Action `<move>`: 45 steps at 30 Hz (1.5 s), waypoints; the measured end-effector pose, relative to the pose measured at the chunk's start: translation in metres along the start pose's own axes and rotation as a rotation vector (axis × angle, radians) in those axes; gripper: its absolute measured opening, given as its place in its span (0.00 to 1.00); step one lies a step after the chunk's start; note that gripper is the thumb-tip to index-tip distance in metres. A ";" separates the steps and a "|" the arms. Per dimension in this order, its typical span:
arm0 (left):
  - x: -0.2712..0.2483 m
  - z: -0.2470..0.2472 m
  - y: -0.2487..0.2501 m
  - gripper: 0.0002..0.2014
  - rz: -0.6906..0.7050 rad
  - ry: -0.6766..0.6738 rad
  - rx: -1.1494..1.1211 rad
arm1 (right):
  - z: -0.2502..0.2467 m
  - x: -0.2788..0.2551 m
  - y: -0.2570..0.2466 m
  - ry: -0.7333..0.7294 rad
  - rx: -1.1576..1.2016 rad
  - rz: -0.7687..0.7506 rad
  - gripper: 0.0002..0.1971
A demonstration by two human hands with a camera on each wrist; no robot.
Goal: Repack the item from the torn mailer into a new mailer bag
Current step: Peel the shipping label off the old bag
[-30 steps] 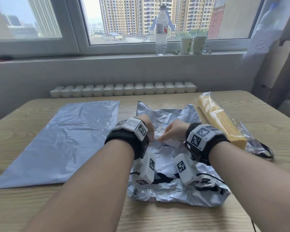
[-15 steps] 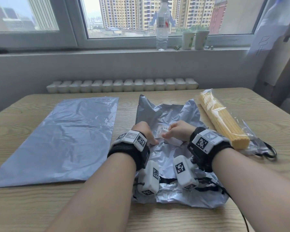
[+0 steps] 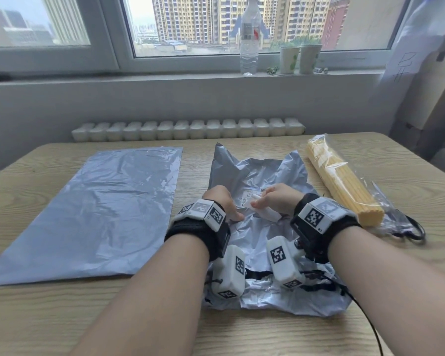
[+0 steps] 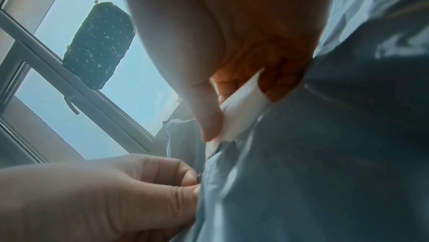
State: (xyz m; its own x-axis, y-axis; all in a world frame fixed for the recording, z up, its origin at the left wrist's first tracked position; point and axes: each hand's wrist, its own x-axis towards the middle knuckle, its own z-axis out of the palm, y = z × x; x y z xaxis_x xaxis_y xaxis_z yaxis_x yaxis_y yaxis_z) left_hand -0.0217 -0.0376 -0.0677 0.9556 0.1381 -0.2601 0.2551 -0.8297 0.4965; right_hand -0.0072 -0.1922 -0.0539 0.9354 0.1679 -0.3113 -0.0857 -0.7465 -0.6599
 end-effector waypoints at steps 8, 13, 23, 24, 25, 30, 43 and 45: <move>-0.003 -0.001 0.000 0.20 0.019 -0.002 0.013 | 0.000 -0.003 -0.002 0.021 -0.064 -0.001 0.22; -0.009 -0.007 0.003 0.18 0.039 -0.037 -0.004 | -0.002 -0.009 0.003 0.022 0.028 -0.029 0.19; -0.027 -0.001 0.018 0.18 0.160 -0.039 0.040 | 0.003 -0.017 -0.001 0.018 -0.067 -0.086 0.20; -0.027 0.001 0.018 0.17 0.149 -0.034 0.022 | 0.003 -0.016 0.001 0.014 -0.057 -0.080 0.19; -0.027 0.001 0.018 0.16 0.131 -0.043 0.002 | 0.003 -0.016 0.002 0.010 -0.044 -0.073 0.17; -0.025 0.003 0.016 0.12 0.050 -0.094 -0.098 | 0.004 -0.014 0.006 0.016 0.035 -0.043 0.14; -0.028 0.002 0.017 0.09 0.029 -0.062 -0.108 | 0.004 -0.008 0.012 0.010 0.296 0.021 0.17; -0.028 0.002 0.017 0.07 0.039 -0.066 -0.105 | 0.004 -0.007 0.013 -0.004 0.347 0.028 0.12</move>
State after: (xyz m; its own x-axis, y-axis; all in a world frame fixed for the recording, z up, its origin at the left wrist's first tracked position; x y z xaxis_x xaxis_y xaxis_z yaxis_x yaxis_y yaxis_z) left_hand -0.0442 -0.0566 -0.0540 0.9541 0.0683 -0.2915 0.2356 -0.7718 0.5905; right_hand -0.0168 -0.2006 -0.0630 0.9297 0.1537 -0.3346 -0.2232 -0.4876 -0.8441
